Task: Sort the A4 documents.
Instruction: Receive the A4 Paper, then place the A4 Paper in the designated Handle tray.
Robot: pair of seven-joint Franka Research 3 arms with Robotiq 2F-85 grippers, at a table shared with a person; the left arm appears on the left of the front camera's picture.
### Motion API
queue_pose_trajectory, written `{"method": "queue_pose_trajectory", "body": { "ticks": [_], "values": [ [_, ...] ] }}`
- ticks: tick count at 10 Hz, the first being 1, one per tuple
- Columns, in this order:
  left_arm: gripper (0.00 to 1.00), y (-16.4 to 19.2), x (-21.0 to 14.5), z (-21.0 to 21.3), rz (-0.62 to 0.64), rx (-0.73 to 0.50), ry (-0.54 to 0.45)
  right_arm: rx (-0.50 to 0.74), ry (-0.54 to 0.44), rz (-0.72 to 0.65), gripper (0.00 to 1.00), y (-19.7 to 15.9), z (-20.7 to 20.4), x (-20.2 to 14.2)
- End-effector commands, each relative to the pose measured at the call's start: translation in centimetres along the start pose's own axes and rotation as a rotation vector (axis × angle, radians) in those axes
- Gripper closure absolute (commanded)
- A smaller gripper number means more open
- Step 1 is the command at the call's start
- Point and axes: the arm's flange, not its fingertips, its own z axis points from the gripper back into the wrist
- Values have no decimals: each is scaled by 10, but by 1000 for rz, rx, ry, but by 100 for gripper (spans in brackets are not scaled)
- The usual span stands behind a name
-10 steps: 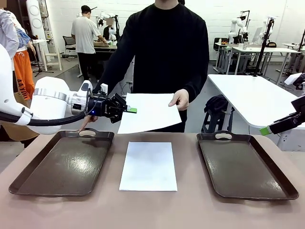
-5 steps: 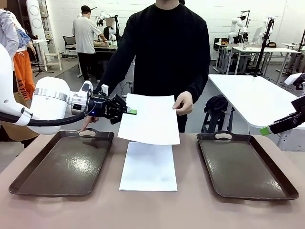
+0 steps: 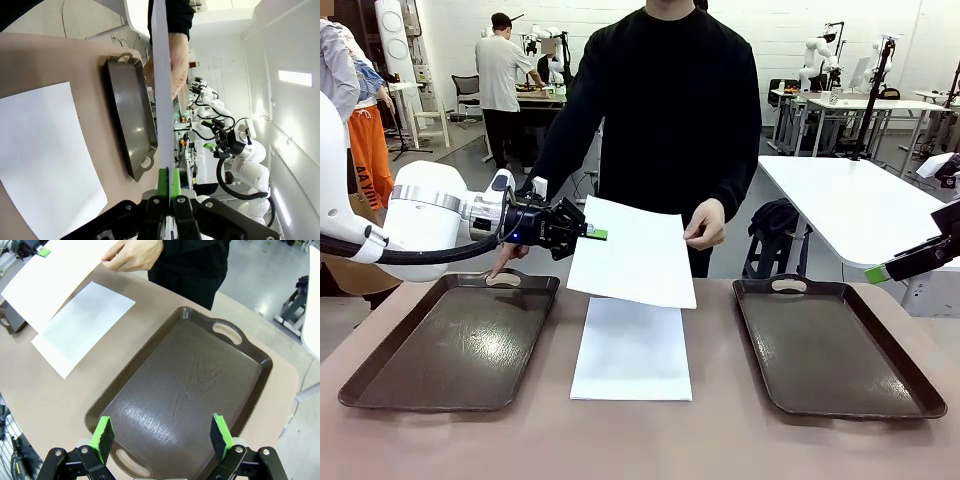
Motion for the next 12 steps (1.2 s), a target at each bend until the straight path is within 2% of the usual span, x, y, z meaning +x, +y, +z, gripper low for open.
{"method": "queue_pose_trajectory", "body": {
  "ticks": [1, 8, 12],
  "values": [
    [100, -1, 0, 0, -6, -14, -8, 9, -4, -2, 0, 0, -1, 0],
    [99, 0, 0, 0, 0, 0, 0, 9, -4, -2, 0, 0, -1, 0],
    [99, 0, -34, 73, -1, 109, 10, 9, -4, -2, 0, 0, -1, 0]
  ]
}}
